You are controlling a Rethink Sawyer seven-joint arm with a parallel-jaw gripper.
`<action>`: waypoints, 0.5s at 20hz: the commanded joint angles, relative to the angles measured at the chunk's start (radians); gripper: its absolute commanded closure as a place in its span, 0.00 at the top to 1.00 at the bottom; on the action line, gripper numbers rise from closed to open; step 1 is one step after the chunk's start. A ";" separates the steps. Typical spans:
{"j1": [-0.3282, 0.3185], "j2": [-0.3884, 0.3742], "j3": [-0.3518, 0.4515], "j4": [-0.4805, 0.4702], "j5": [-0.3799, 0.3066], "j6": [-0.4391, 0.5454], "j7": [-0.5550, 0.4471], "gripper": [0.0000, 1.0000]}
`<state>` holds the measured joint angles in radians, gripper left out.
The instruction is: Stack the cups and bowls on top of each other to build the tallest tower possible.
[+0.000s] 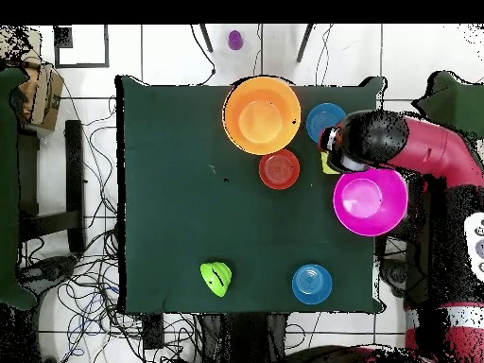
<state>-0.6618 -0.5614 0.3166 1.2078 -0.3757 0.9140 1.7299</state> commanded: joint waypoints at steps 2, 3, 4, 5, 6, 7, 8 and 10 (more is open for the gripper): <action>0.092 0.105 -0.006 -0.146 -0.065 0.062 -0.014 1.00; 0.097 0.109 -0.010 -0.152 -0.064 0.062 -0.012 1.00; 0.101 0.113 -0.013 -0.157 -0.063 0.058 -0.009 1.00; 0.105 0.116 -0.015 -0.159 -0.065 0.050 -0.008 1.00; 0.107 0.119 -0.018 -0.158 -0.063 0.041 -0.007 1.00; 0.108 0.121 -0.019 -0.157 -0.061 0.032 -0.004 1.00; 0.109 0.123 -0.022 -0.156 -0.061 0.025 -0.003 1.00; 0.113 0.131 -0.027 -0.154 -0.059 0.009 0.005 1.00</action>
<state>-0.5831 -0.4790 0.3110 1.0914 -0.3805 0.9140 1.7299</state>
